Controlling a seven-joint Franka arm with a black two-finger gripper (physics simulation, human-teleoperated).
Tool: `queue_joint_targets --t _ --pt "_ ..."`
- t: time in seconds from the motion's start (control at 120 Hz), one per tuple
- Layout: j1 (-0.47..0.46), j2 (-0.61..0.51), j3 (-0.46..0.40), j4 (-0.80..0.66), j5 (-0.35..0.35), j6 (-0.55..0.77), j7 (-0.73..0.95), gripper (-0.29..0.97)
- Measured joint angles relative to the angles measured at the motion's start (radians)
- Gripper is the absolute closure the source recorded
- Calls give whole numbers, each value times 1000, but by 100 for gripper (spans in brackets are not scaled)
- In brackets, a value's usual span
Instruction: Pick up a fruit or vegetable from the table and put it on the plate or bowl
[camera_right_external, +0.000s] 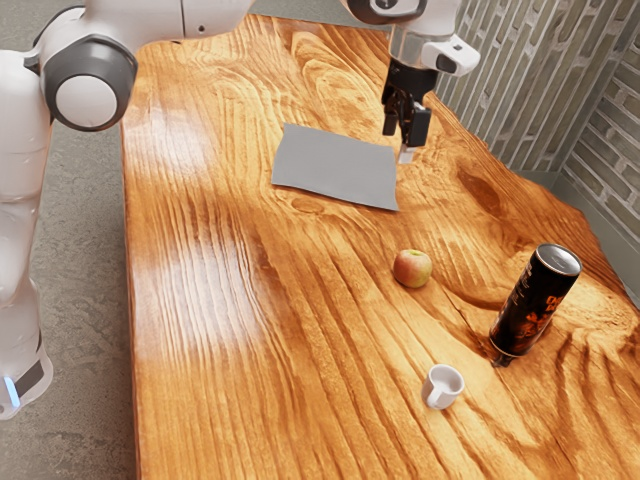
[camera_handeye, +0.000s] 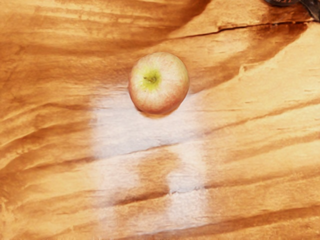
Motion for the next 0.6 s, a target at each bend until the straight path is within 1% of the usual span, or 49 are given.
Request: queue_joint_targets --t 0.275,0.417,0.6 --pt "21 -2 5 3 14 -6 -1 0" --pt "22 -37 1 9 35 -45 14 0" --pt "16 -37 -2 6 58 -85 67 0"
